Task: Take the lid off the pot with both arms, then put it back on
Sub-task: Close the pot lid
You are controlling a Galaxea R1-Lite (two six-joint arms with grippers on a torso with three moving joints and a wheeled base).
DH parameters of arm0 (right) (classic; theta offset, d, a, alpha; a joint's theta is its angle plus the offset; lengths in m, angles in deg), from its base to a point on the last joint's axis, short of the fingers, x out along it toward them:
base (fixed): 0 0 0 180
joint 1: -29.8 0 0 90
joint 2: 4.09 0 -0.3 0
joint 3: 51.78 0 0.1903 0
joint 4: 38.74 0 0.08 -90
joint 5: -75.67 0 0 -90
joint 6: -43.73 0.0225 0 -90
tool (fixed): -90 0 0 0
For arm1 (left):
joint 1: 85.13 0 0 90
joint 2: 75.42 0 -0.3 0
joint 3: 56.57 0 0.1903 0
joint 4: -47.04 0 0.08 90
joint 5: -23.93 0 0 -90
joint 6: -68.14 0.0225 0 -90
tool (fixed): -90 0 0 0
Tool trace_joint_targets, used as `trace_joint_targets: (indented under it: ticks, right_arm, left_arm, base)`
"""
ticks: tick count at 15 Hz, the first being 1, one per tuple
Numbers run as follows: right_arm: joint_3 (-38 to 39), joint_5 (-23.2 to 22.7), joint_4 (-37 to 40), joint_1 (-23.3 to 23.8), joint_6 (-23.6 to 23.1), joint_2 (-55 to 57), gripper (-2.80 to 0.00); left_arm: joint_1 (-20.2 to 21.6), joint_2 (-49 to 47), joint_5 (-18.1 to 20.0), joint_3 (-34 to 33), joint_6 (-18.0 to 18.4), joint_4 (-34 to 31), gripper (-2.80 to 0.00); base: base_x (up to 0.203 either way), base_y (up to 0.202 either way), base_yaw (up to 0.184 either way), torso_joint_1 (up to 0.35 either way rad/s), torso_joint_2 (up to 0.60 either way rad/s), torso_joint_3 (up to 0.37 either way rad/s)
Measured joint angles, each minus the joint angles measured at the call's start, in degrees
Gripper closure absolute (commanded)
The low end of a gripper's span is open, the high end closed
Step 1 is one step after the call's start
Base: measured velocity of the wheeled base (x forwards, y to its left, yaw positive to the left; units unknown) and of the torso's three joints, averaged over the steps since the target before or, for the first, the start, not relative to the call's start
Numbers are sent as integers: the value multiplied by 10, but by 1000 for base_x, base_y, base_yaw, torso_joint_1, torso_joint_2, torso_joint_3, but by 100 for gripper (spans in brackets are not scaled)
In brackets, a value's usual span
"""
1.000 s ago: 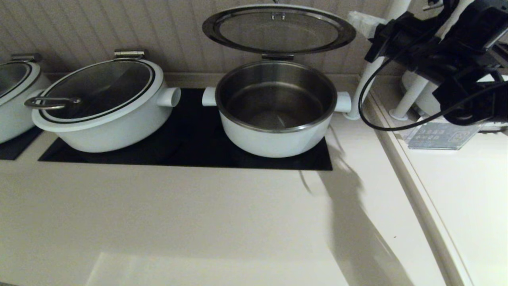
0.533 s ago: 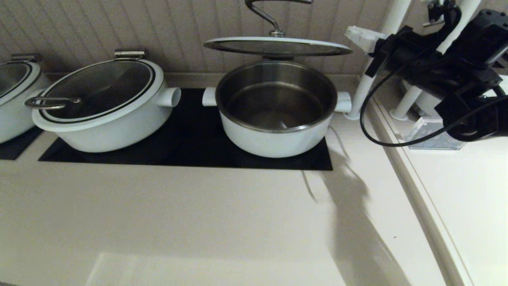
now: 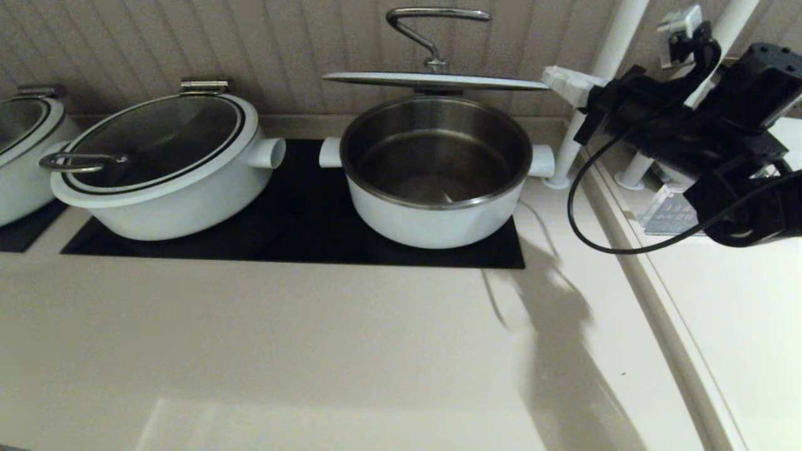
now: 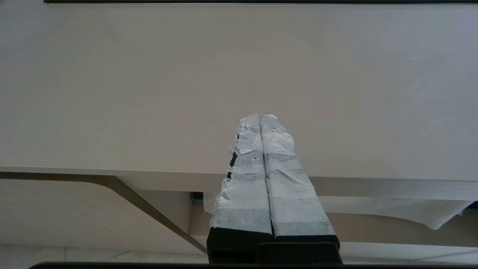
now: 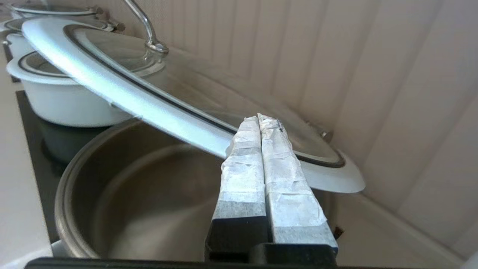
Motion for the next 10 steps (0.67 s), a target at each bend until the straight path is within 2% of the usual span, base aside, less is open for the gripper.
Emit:
trace_joint_targets:
  ticks: [10]
  right_arm:
    - [24,0,-3,-13,-1,6,0]
  left_arm:
    - [0,0,0,0,0,0,0]
  base:
    - [0,0,0,0,0,0]
